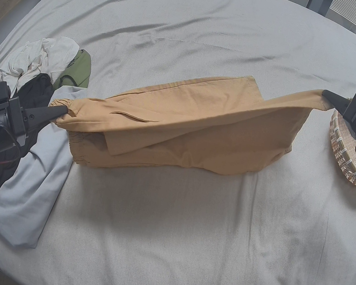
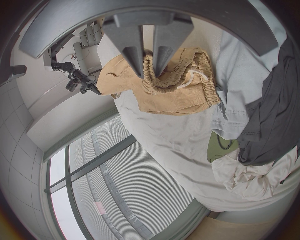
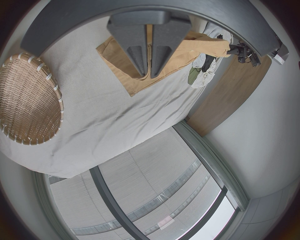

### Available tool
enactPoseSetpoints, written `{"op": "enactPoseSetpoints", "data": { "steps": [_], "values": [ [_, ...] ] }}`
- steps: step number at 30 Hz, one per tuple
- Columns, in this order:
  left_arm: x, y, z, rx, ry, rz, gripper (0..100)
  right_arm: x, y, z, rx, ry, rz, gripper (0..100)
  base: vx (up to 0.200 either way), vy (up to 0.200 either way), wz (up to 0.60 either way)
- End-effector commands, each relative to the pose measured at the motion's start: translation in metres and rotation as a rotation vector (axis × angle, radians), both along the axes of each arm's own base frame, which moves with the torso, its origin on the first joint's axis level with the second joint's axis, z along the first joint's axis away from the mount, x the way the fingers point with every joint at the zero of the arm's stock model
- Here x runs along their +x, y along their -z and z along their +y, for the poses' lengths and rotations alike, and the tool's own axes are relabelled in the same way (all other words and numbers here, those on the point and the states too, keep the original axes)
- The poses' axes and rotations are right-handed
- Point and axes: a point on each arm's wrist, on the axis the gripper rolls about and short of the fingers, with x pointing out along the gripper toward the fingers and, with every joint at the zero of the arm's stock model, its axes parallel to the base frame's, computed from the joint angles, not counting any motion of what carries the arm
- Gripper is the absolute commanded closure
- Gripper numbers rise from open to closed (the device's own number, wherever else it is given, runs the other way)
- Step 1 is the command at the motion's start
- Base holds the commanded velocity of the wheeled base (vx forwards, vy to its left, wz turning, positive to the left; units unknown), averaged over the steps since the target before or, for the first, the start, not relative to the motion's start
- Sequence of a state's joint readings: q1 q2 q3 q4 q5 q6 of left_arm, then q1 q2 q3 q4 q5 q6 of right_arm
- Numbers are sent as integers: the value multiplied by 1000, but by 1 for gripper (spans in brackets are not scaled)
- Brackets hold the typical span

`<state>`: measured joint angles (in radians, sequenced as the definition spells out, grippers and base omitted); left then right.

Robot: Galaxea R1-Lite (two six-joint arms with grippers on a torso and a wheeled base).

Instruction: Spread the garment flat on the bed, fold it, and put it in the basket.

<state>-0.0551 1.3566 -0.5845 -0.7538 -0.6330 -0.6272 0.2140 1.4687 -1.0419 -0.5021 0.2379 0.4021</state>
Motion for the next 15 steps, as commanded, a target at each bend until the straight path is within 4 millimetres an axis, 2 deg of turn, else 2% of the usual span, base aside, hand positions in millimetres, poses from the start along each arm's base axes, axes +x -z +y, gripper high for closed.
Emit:
{"op": "enactPoseSetpoints", "data": {
  "steps": [1, 2, 3, 5, 8, 10, 15],
  "values": [
    [1, 3, 0, -1, 1, 13, 100, 2, 0, 0, -1, 2, 2, 100, 0, 0, 0],
    [1, 3, 0, -1, 1, 13, 100, 2, 0, 0, -1, 2, 2, 100, 0, 0, 0],
    [0, 3, 0, -1, 2, 10, 100, -13, -8, -3, 1, 4, -11, 100, 0, 0, 0],
    [-1, 3, 0, -1, 2, 12, 100, -20, -11, -5, 0, 4, -7, 100, 0, 0, 0],
    [-7, 5, 0, -1, 4, 12, 100, -47, -20, -10, -3, 18, 5, 100, 0, 0, 0],
    [-8, 6, 0, -1, 5, 17, 100, -55, -19, -13, -8, 26, 22, 100, 0, 0, 0],
    [-9, 6, 0, -1, 4, 15, 100, -59, -16, -15, -11, 35, 37, 100, 0, 0, 0]
  ]
}}
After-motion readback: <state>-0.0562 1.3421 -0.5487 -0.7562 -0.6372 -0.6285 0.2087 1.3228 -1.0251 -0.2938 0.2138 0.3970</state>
